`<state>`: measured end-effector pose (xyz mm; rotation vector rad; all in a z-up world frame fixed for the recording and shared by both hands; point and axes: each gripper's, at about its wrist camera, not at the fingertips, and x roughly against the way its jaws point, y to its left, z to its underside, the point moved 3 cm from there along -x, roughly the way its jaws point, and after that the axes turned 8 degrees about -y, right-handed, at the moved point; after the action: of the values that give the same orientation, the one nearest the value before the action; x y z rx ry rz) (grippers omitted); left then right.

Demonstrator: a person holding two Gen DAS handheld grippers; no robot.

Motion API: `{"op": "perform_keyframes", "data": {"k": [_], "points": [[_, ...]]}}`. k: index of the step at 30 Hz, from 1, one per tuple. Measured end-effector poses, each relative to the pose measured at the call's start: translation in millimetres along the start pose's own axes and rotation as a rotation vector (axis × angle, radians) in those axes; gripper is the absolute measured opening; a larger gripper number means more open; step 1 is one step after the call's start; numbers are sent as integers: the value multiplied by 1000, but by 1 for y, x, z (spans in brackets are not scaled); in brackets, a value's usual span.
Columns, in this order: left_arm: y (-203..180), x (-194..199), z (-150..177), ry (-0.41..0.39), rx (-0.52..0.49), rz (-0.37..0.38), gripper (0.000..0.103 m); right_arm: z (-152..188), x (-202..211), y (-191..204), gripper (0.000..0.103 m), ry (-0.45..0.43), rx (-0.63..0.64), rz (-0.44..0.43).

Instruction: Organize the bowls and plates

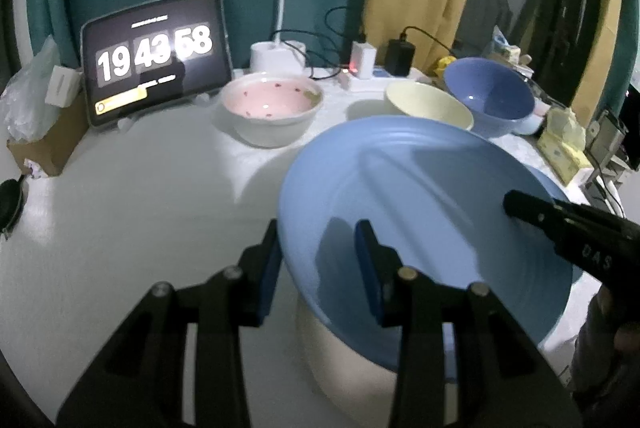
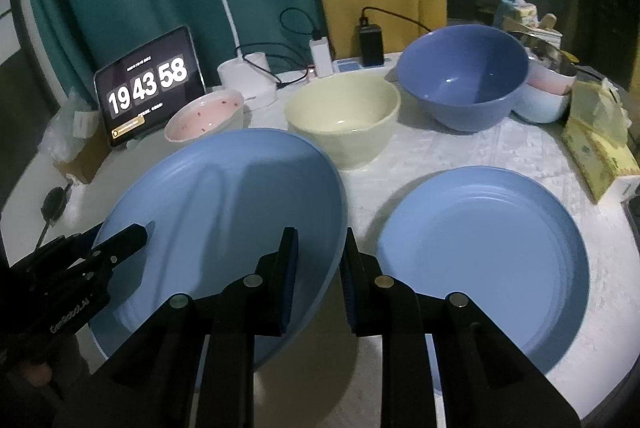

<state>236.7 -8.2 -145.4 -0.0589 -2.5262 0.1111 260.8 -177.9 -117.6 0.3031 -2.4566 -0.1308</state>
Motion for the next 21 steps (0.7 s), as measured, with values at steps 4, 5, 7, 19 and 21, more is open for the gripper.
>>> {"op": "perform_keyframes", "data": {"k": [4, 5, 7, 19, 21], "points": [[-14, 4, -1, -4, -20, 6, 37, 1, 8, -11, 22, -15, -13, 5], [-17, 5, -2, -5, -25, 7, 37, 1, 10, -15, 22, -19, -17, 6], [-25, 7, -2, -7, -37, 9, 37, 2, 14, -20, 22, -23, -23, 8], [-70, 8, -3, 1, -102, 17, 37, 5, 30, -61, 22, -52, -66, 14], [-78, 7, -3, 2, -112, 21, 37, 6, 32, -69, 22, -54, -71, 18]]}}
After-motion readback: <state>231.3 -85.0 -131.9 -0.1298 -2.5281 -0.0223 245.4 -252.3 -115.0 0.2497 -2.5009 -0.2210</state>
